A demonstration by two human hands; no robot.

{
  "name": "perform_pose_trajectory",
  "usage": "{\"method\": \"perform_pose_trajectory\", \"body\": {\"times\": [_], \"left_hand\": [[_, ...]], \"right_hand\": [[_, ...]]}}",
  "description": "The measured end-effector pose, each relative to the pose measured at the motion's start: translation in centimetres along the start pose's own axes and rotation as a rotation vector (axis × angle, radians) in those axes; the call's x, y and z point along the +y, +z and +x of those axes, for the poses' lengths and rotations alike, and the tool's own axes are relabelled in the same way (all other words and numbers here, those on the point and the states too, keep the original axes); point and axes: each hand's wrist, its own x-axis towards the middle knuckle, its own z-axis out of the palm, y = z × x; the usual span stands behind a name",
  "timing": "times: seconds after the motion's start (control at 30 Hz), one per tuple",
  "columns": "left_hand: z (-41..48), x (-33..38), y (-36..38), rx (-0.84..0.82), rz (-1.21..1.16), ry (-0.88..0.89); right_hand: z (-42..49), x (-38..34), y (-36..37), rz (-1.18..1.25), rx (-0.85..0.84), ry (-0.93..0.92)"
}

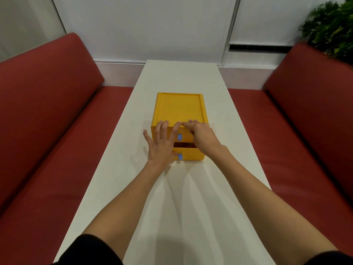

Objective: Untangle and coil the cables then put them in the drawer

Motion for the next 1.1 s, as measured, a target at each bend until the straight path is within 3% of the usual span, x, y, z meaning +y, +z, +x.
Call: {"method": "perform_pose_trajectory", "body": {"times": [0.3,0.77,0.9,1.1], "left_hand": [[0.2,0.0,1.8,0.145,0.098,-0.004],[0.7,0.4,2.0,0.14,0.091,-0.024],[0.5,0.2,0.0,-0.015,0.04,-0.042],[2.2,-0.9,-6.7,-0.473,-0.212,0.053]], "right_hand": [[-0.7,-0.1,1.0,0.062,0.173,0.014],[-0.4,-0.1,1.7,0.089,0.186,0.086],[-0.4,-0.2,1.1,0.041,0.109,0.092],[0.0,-0.4,-4.0,-0.159,-0.175,0.001]]}}
